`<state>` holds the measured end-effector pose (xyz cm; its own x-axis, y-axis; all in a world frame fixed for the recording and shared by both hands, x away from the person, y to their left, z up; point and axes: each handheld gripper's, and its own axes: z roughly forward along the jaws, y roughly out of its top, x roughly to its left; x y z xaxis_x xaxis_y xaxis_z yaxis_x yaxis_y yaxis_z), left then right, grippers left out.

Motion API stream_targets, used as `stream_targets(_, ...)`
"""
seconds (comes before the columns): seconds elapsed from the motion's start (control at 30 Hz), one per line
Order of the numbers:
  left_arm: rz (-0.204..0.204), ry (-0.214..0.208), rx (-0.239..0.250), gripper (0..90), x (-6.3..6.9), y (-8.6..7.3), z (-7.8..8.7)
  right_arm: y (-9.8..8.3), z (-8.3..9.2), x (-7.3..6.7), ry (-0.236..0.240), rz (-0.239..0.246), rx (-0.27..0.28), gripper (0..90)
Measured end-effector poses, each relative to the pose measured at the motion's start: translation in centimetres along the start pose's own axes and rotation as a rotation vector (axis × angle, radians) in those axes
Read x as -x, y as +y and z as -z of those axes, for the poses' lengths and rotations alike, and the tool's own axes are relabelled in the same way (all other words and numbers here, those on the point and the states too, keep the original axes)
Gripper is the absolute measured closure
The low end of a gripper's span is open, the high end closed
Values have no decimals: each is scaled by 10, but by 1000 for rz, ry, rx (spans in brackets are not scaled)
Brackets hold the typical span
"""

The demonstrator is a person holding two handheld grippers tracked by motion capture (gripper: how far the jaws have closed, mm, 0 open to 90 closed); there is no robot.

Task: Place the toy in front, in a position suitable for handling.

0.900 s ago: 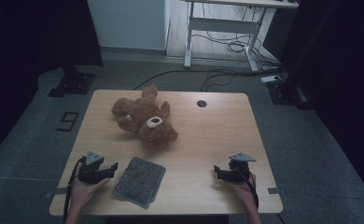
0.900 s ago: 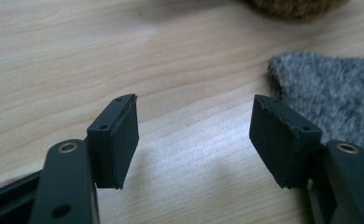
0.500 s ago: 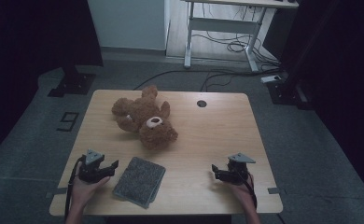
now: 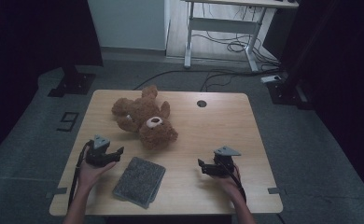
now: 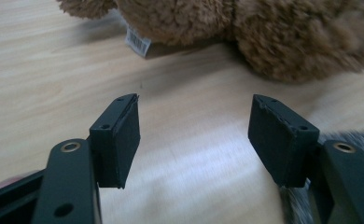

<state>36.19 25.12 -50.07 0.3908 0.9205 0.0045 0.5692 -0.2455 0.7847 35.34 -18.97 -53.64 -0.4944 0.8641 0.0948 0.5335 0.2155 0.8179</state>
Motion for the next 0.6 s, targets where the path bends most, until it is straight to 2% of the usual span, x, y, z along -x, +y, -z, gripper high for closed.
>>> stream_targets(0.03, 17, -17, 5, 337, -3, 4, -4, 3, -2, -3, 7, 5, 0, 154)
stream_targets(0.07, 15, -6, 4, 334, -6, 9, -12, 9, -7, -9, 15, 22, 0, 155)
stream_targets(0.1, 15, -6, 4, 334, -6, 9, -12, 9, -7, -9, 15, 22, 0, 155)
stream_targets(0.23, 5, -27, -14, 322, -11, 27, -33, 20, -21, -21, 44, 54, -13, 153)
stream_targets(0.27, 5, -27, -14, 316, -11, 27, -33, 20, -21, -21, 44, 54, -13, 153)
stream_targets(0.33, 12, -56, -8, 311, -15, 39, -41, 28, -27, -28, 71, 62, -4, 151)
stream_targets(0.4, 15, -56, -6, 309, -15, 43, -45, 31, -29, -30, 75, 65, -3, 149)
stream_targets(0.43, 4, -52, -21, 300, -17, 48, -50, 33, -32, -31, 82, 70, 0, 146)
stream_targets(0.5, 12, -42, -34, 280, -19, 56, -56, 39, -37, -33, 86, 64, 3, 144)
stream_targets(0.6, 5, -45, -26, 278, -21, 65, -60, 50, -45, -37, 100, 58, 12, 142)
